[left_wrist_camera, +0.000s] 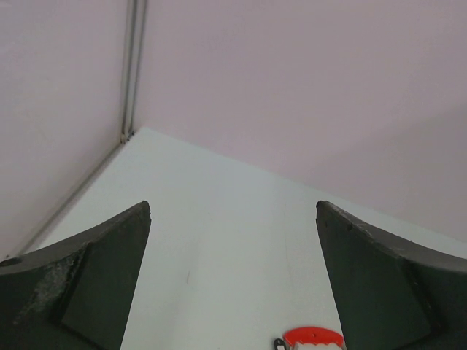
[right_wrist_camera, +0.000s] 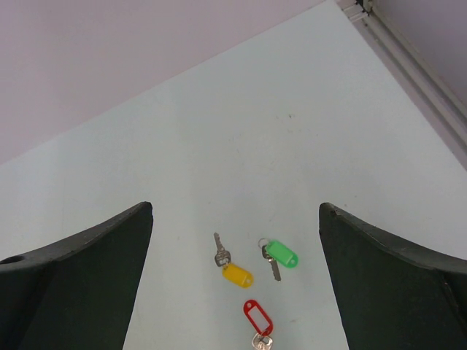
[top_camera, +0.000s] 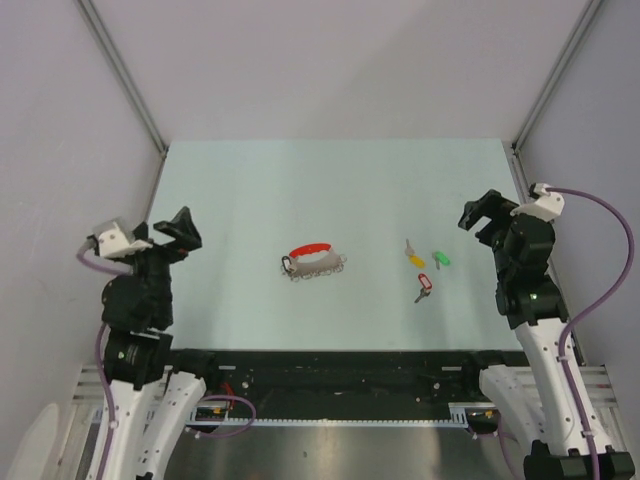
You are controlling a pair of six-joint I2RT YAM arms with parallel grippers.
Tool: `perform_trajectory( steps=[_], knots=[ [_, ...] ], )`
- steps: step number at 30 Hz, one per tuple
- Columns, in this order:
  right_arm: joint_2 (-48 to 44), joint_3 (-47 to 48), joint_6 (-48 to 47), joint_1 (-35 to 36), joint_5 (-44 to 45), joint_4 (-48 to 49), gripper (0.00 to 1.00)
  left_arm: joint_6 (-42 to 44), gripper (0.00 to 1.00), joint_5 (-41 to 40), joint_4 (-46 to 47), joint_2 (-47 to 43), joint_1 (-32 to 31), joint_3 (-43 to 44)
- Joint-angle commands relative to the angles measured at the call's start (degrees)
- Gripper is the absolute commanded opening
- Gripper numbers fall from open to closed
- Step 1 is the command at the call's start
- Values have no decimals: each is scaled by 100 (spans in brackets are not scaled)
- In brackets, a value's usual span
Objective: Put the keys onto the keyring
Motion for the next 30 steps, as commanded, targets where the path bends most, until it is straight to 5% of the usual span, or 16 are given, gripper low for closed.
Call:
perform_trajectory(
  steps=[1,12,30],
  knots=[
    [-374,80,-44,-36,421,-56,100,698,100,-566,-29,-696,24,62],
    [-875,72,-264,-27,544,-223,100,768,100,-733,384,-1524,24,-422],
    [-893,80,-589,-27,711,-381,100,926,100,-750,1070,-1691,24,-1178]
  ],
)
